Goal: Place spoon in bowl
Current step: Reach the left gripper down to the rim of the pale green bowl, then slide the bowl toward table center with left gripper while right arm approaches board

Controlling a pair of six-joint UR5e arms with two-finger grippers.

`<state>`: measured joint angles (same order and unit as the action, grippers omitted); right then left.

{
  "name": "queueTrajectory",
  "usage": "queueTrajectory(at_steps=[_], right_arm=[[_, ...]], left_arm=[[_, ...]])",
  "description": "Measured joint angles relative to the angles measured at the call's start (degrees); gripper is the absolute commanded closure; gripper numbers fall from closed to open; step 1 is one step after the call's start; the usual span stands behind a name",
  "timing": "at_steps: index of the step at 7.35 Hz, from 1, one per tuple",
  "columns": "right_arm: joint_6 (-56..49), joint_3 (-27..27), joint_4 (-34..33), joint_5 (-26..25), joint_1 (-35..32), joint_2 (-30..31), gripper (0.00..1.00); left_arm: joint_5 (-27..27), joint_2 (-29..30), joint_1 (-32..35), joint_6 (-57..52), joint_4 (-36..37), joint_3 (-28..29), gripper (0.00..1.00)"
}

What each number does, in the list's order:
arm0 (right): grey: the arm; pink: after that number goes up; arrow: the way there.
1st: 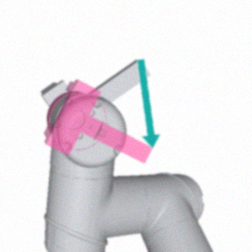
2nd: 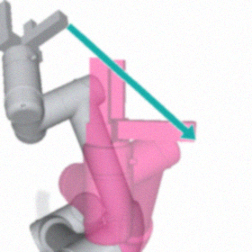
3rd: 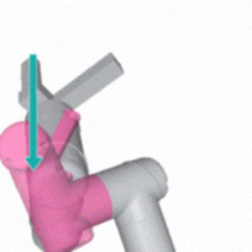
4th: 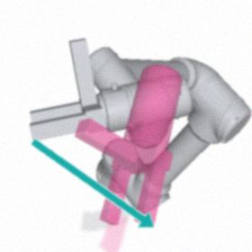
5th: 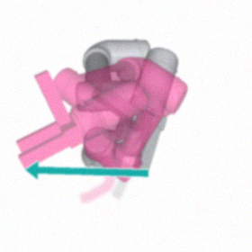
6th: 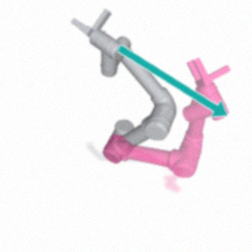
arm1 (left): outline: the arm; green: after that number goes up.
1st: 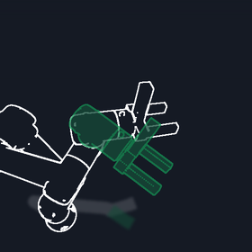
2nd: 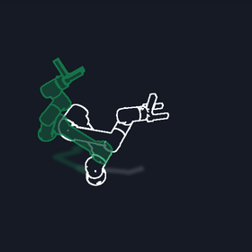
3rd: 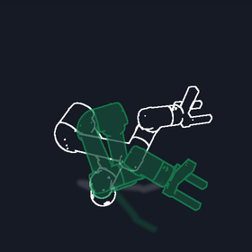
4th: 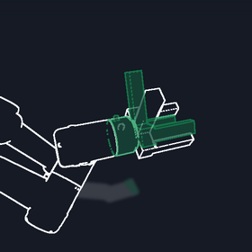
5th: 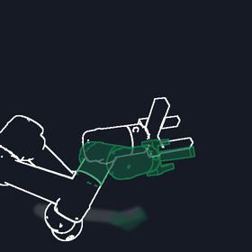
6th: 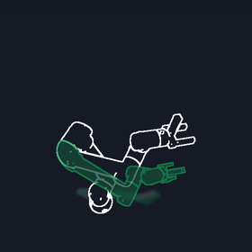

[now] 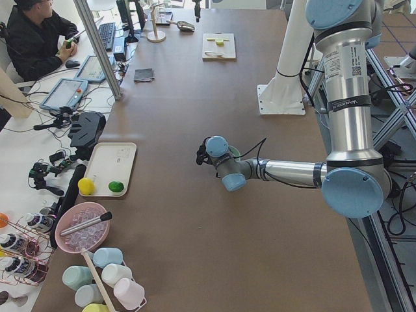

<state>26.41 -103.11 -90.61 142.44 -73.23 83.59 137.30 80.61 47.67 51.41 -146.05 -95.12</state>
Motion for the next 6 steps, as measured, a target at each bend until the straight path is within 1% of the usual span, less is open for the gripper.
queueTrajectory(at_steps=[2,3,4,5,6], right_arm=[[0.4,-0.2,0.0,0.0,0.0,-0.1,0.00],[1.0,-0.3,0.0,-0.1,0.1,-0.5,0.00],[2.1,-0.4,0.0,-0.7,0.1,-1.1,0.00],[3.2,-0.5,0.0,-1.5,0.5,-1.5,0.00],[4.0,-0.7,0.4,-2.4,1.7,-1.9,0.00]], left_arm=[[0.8,0.4,0.1,3.9,0.0,-1.1,1.00],[1.5,0.8,0.4,8.1,0.7,-3.5,1.00],[2.4,3.0,0.6,13.2,2.6,-6.0,1.00],[1.8,7.3,0.7,16.5,6.4,-7.3,1.00],[-1.4,13.4,0.6,18.6,12.5,-7.8,1.00]])
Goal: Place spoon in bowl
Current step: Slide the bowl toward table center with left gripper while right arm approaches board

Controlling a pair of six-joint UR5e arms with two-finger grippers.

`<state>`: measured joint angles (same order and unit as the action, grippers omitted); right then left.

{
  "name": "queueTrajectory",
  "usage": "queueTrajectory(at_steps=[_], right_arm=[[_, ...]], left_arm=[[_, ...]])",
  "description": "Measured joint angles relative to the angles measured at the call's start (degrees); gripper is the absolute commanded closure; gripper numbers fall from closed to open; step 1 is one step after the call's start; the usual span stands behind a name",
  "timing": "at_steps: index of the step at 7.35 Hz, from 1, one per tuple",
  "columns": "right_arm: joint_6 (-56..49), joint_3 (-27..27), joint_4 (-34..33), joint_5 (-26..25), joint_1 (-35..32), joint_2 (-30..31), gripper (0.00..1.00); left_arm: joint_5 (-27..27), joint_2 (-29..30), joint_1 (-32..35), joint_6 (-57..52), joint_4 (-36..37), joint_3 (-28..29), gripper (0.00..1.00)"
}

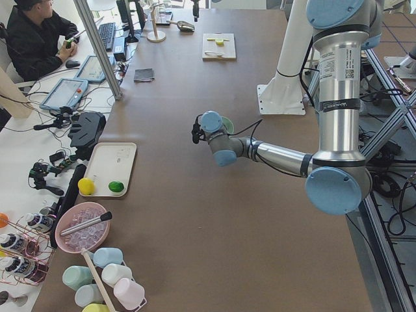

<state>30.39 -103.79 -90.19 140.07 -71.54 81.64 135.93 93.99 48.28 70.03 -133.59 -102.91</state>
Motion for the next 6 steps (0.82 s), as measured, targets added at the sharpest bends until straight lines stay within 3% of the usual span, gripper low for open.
queueTrajectory(at_steps=[3,6], right_arm=[[10.5,-0.1,1.2,-6.9,6.6,-1.9,0.00],[22.7,-0.8,1.2,-10.0,9.5,-1.5,0.00]], left_arm=[[-12.0,19.7,-4.9,6.6,21.2,1.7,1.00],[-22.6,31.6,-11.8,11.1,25.1,9.9,1.00]])
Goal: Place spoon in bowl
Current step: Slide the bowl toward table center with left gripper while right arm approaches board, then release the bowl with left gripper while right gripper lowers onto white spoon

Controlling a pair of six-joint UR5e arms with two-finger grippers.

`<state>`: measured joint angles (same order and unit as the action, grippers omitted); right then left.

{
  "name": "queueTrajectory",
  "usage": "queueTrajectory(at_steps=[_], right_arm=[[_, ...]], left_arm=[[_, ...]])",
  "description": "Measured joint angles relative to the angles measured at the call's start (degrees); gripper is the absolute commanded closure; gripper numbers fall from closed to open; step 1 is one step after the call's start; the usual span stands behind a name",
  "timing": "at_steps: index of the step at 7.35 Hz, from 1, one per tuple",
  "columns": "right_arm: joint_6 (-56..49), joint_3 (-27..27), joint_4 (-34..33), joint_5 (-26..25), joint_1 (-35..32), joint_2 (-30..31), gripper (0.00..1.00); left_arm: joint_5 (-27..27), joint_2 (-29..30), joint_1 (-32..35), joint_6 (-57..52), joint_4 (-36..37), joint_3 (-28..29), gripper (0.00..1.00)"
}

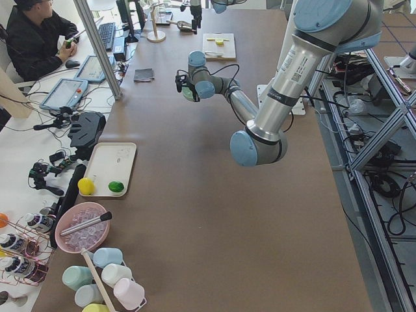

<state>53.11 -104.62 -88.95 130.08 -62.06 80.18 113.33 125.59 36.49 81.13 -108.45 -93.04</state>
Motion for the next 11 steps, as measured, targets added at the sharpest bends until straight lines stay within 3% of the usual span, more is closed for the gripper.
queueTrajectory(at_steps=[3,4,5,6,9,11], right_arm=[[3.4,-1.3,0.0,-0.2,1.1,0.8,0.00],[3.5,-2.2,0.0,-0.2,1.3,1.3,0.00],[3.6,-3.4,0.0,-0.2,1.4,1.9,0.00],[3.6,-4.5,0.0,-0.2,1.7,2.4,0.00],[4.9,-5.0,-0.1,-1.2,4.7,3.8,0.00],[6.9,-4.3,-0.1,-2.2,6.7,4.5,0.00]], left_arm=[[-6.5,3.7,-4.5,2.1,-0.4,5.1,1.00],[-7.4,4.1,-5.2,2.2,-0.4,6.0,0.93],[-7.8,4.2,-5.5,2.2,-0.4,6.1,0.15],[-7.8,4.1,-5.6,2.1,-0.3,5.9,0.02],[-7.5,3.7,-4.4,0.9,0.9,2.9,0.02],[-3.5,3.6,0.8,-3.3,4.6,0.0,0.02]])
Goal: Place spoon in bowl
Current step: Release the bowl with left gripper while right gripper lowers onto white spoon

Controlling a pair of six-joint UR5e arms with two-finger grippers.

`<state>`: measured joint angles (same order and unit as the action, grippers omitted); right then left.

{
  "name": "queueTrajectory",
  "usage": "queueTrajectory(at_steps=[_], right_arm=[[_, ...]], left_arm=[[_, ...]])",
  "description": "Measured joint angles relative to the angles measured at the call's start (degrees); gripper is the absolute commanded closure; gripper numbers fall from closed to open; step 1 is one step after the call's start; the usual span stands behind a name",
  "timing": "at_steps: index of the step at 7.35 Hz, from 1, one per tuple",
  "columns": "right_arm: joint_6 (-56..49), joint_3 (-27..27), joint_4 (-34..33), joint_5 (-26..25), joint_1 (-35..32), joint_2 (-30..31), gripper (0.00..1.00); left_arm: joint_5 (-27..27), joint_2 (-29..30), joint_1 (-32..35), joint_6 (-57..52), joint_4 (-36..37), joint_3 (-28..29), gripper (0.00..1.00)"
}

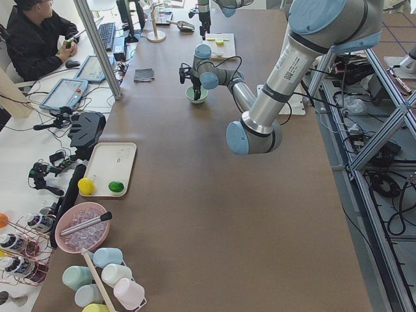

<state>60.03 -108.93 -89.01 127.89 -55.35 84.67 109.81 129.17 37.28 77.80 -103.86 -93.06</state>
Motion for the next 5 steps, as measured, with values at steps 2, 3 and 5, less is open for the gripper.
queueTrajectory(at_steps=[2,3,5], right_arm=[[2.4,1.3,0.8,-1.2,1.6,0.6,0.00],[3.7,2.5,2.6,-1.7,2.5,0.6,0.00],[7.8,5.9,9.3,-2.1,4.9,0.6,0.00]], left_arm=[[3.9,-0.5,4.5,-4.4,2.5,-1.4,0.02],[4.4,-1.0,5.3,-5.3,2.9,-1.7,0.02],[4.5,-1.4,5.6,-5.9,3.1,-2.0,0.02]])
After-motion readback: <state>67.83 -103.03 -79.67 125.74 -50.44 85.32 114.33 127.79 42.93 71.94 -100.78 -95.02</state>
